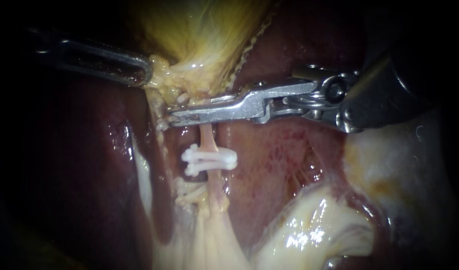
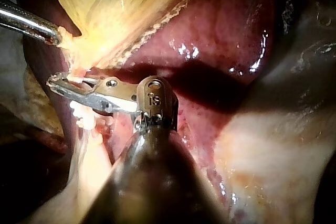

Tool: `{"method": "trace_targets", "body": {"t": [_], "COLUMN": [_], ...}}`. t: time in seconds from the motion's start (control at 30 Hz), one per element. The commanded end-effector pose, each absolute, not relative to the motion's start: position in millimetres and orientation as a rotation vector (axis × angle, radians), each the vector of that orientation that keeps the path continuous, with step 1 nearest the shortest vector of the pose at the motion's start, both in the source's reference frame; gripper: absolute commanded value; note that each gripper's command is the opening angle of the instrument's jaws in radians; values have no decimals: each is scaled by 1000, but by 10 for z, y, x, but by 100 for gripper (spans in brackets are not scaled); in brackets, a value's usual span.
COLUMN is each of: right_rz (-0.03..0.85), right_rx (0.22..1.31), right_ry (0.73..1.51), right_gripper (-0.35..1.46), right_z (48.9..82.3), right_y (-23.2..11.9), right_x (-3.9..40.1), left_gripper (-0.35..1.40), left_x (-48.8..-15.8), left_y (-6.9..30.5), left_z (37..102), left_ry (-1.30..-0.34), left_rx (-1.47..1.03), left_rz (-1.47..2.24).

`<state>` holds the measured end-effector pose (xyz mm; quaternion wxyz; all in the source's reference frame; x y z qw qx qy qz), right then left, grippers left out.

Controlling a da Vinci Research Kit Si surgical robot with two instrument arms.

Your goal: Clipping third clip right tube

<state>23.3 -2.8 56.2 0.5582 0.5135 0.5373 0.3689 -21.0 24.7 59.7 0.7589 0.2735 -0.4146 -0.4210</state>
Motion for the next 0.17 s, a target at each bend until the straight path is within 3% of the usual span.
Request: {"method": "trace_targets", "body": {"t": [0.03,0.17], "right_rz": [869,854], "right_rx": [1210,1204], "right_ry": [1267,1240], "right_gripper": [-35,-35], "right_z": [563,570], "right_y": [-29,-36], "right_x": [234,235], "left_gripper": [-35,-35], "left_x": [-210,-211], "left_y": [247,248], "left_z": [597,598], "left_ry": [-903,-903], "left_rx": [596,596], "left_rz": [-917,-917]}}
